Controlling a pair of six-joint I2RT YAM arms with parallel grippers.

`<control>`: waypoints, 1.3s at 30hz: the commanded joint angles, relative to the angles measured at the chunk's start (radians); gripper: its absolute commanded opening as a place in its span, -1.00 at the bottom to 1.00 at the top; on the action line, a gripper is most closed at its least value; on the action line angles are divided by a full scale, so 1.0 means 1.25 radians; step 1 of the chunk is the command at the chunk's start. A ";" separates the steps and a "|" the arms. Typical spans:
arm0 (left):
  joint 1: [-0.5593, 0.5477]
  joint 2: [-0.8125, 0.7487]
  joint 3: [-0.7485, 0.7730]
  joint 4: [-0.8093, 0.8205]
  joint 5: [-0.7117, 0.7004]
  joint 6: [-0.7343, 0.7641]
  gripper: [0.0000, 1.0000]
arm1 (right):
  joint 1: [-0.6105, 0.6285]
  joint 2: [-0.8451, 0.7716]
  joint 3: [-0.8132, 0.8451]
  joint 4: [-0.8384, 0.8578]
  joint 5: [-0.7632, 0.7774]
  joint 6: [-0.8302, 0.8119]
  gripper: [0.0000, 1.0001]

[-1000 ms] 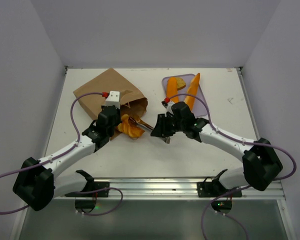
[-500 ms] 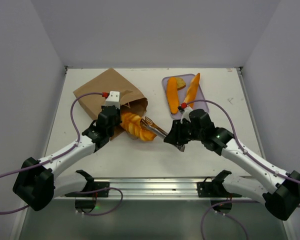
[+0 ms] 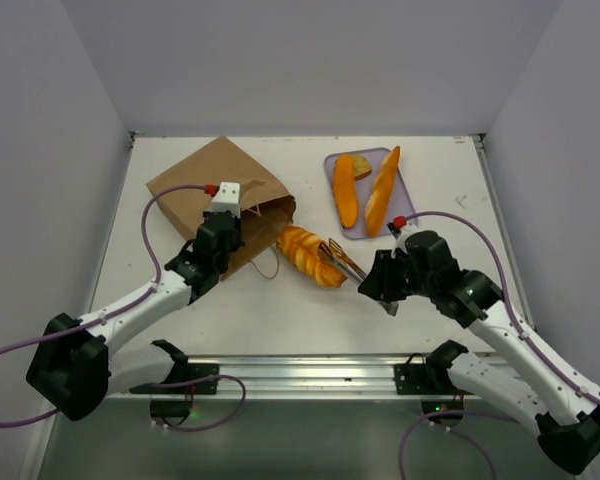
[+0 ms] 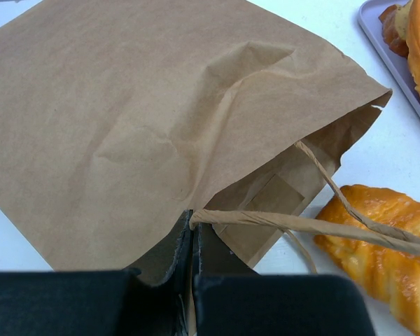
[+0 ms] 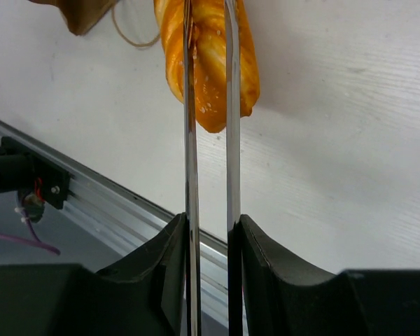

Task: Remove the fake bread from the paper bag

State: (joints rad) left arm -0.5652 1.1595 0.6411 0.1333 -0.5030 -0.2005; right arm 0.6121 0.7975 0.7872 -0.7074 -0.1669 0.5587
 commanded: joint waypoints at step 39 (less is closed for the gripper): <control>0.002 -0.011 0.009 0.006 -0.001 -0.061 -1.00 | -0.261 0.234 0.222 0.236 0.169 -0.028 -0.70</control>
State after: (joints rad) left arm -0.5652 1.1797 0.6559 0.1154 -0.4843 -0.2493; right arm 0.2924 1.0756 1.0153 -0.5636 -0.0093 0.5053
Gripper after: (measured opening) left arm 0.010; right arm 0.359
